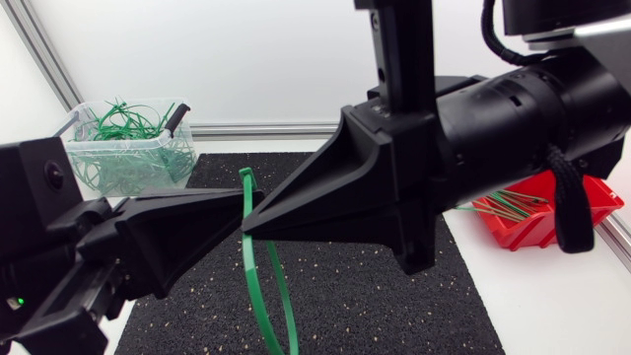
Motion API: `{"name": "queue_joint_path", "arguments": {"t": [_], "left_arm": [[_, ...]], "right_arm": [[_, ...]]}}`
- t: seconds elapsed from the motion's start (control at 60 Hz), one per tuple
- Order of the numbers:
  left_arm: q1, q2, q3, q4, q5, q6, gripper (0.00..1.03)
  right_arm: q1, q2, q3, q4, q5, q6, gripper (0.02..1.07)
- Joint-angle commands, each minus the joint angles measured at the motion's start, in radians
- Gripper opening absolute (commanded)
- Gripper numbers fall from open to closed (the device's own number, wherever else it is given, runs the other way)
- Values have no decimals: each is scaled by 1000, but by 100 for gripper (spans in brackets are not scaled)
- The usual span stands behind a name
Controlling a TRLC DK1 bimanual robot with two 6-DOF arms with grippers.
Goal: Take a green cable tie from the red box, thread the tail through the head to close it, then place it in the transparent bin on the left.
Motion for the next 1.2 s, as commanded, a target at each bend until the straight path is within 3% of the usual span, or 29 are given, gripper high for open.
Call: {"name": "queue_joint_path", "arguments": {"t": [0.0,0.467,0.617,1.183], "left_arm": [[-13,-13,10,6,-6,13,4],[-97,-39,-1,0,-33,52,4],[-164,-31,-6,3,-105,117,4],[-224,-44,62,-24,-161,160,4]], "right_arm": [[-3,-10,-25,17,-1,34,7],[-48,-10,-5,8,-16,62,7],[-57,-10,9,-4,-16,62,7],[-89,55,14,5,-16,64,7]]}}
